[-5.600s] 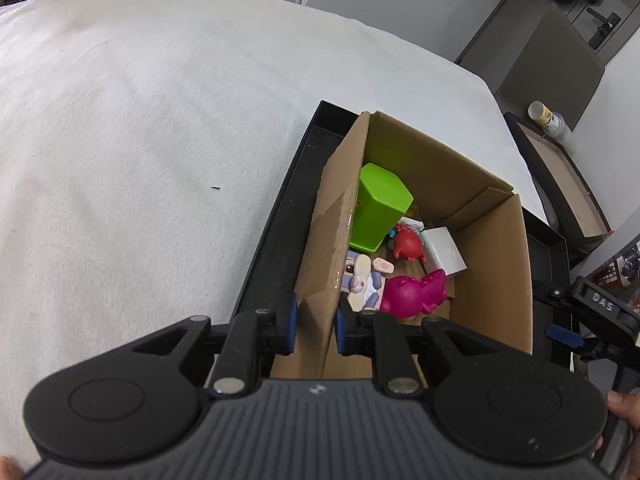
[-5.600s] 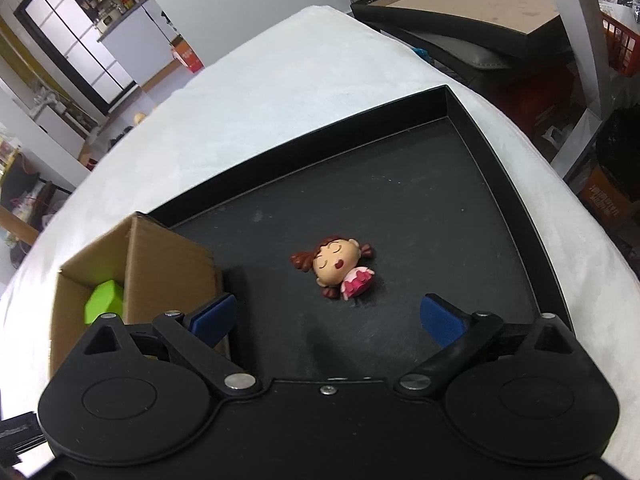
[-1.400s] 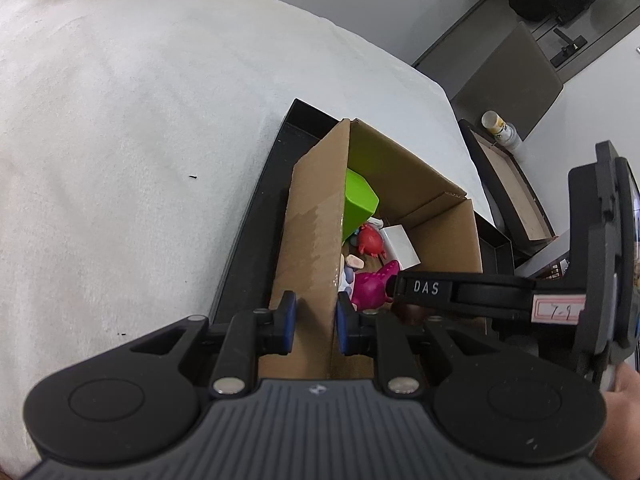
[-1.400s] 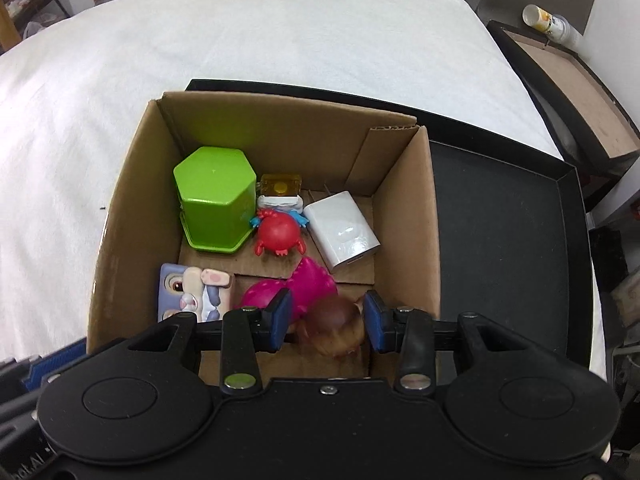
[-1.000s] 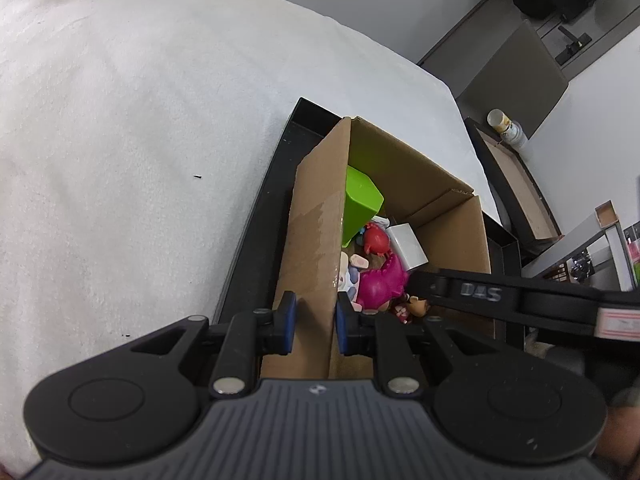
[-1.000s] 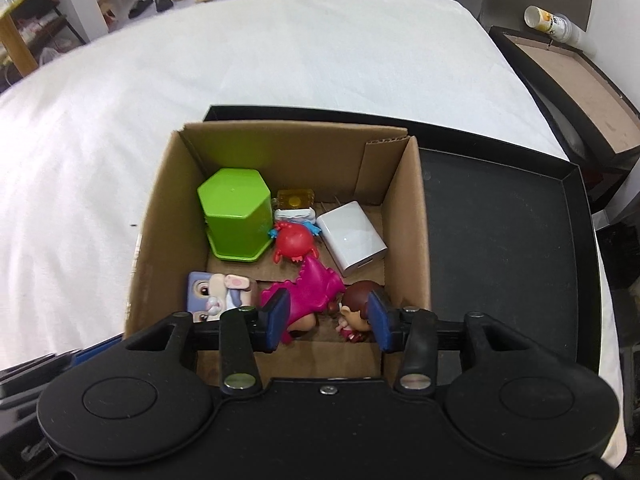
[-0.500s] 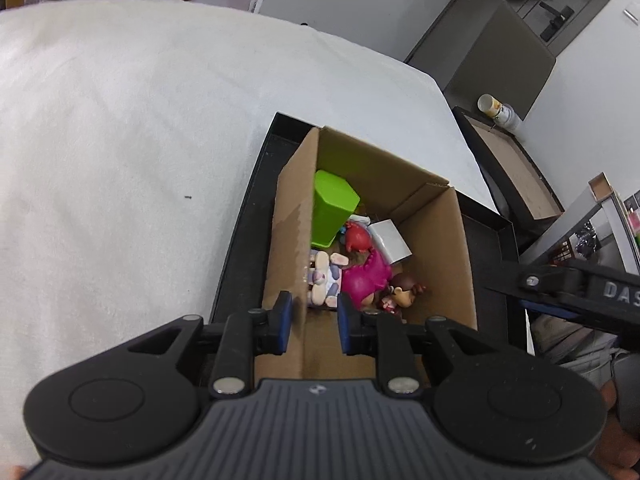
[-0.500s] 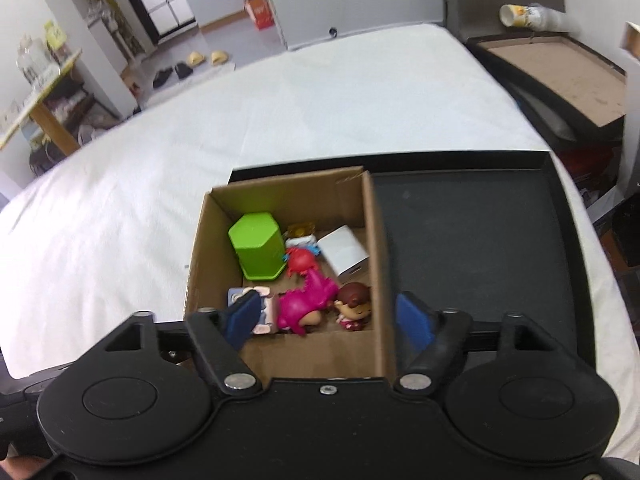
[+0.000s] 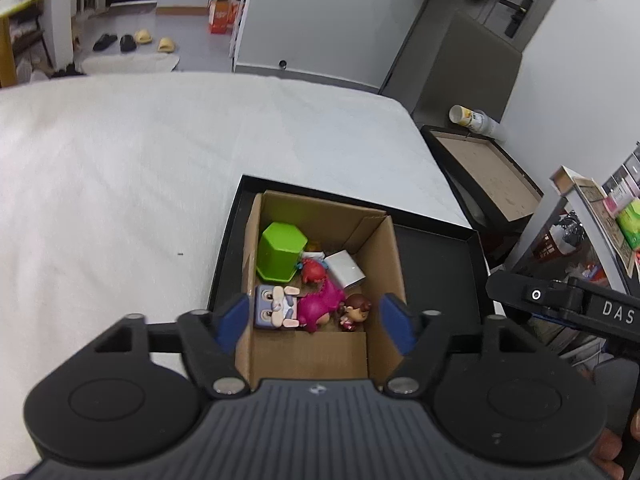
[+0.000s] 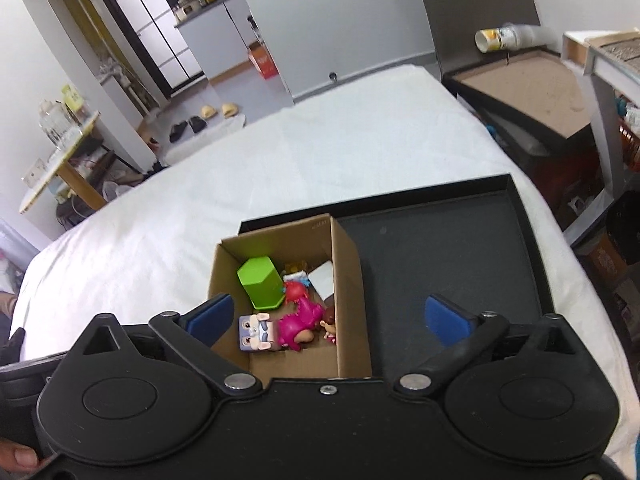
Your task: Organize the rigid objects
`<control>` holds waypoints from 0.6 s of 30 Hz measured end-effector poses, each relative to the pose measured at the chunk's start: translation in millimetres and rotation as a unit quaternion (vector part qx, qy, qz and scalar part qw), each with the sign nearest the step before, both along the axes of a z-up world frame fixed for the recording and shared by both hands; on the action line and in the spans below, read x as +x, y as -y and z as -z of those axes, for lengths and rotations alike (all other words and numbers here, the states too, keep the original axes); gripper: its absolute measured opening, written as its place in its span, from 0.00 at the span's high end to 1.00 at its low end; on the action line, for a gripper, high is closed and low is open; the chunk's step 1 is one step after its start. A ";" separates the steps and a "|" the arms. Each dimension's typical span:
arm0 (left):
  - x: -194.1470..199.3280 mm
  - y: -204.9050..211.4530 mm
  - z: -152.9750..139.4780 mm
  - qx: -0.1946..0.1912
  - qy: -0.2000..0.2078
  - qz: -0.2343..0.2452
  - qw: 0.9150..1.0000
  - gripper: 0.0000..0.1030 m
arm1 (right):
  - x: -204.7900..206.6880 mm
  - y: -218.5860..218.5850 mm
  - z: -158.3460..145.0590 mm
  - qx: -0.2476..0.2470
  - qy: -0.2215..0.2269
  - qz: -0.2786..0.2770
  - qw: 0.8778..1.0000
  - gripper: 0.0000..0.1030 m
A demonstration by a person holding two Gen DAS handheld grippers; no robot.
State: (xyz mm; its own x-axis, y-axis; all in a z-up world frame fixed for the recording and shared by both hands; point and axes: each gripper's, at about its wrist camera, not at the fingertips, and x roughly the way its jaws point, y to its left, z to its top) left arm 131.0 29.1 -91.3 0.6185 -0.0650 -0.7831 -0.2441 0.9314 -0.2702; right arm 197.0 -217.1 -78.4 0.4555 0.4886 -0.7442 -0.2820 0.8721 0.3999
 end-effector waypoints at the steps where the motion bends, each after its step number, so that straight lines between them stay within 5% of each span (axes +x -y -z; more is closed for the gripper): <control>1: -1.3 2.5 -4.6 -0.005 0.000 0.005 1.000 0.24 | -1.1 2.6 -2.8 0.001 0.002 0.001 1.000 0.00; 18: -47.3 26.2 -70.4 0.019 0.012 0.004 1.000 0.03 | -26.6 33.5 -32.3 0.027 0.027 0.006 0.999 0.00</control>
State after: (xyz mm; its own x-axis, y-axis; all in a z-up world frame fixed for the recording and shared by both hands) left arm 83.7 2.9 -20.9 0.6370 -0.0405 -0.7698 -0.2299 0.9432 -0.2399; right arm 170.4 -250.6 -46.0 0.5011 0.5218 -0.6904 -0.2942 0.8530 0.4311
